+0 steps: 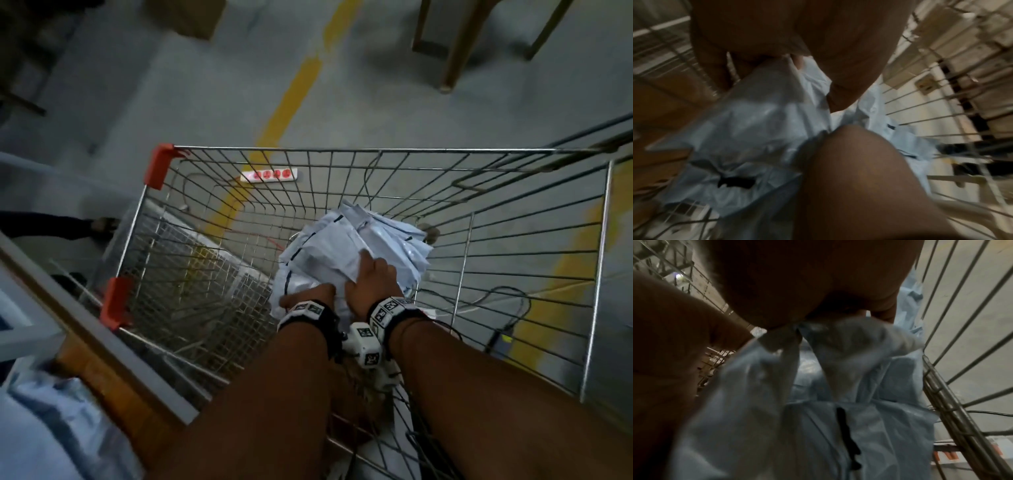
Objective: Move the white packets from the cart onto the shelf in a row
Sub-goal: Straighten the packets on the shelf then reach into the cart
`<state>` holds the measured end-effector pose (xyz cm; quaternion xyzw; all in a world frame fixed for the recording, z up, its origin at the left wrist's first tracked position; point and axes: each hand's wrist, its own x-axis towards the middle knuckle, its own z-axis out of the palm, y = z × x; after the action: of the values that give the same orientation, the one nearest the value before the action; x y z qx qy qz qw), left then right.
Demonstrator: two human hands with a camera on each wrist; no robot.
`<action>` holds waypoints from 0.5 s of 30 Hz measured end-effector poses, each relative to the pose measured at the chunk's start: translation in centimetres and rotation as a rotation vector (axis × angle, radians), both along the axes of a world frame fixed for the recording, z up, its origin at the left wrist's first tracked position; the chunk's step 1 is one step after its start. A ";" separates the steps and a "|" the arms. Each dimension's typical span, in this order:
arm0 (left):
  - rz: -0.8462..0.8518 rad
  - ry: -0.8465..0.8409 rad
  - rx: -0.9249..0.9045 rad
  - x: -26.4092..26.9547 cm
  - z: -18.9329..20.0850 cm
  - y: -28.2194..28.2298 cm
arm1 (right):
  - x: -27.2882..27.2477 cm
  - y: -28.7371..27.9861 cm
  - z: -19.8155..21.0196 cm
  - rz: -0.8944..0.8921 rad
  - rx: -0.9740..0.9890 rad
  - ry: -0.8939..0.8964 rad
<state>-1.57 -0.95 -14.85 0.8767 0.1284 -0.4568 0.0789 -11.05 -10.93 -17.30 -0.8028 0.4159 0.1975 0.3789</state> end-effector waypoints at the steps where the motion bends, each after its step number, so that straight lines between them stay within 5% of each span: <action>1: 0.053 -0.011 0.012 0.1 0.8 -0.2 | 0.0 0.0 0.4 -0.022 0.004 0.001; 4: 0.084 -0.002 0.058 0.4 4.7 -1.1 | 0.1 -0.2 1.9 -0.055 0.035 -0.002; 8: -0.038 -0.048 -0.145 1.2 5.9 -1.2 | 0.0 -0.9 4.7 -0.061 0.102 -0.066; 13: 0.232 -0.235 -0.279 -0.2 15.7 -1.2 | -0.3 -1.4 12.3 -0.136 0.148 -0.187; 15: 0.184 -0.352 -0.392 -1.1 20.1 -0.2 | -0.5 -1.1 16.0 -0.115 0.152 -0.256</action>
<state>-2.63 -1.18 5.22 0.8951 0.1008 -0.3047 0.3094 -11.54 -11.99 -1.32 -0.7653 0.3934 0.1025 0.4990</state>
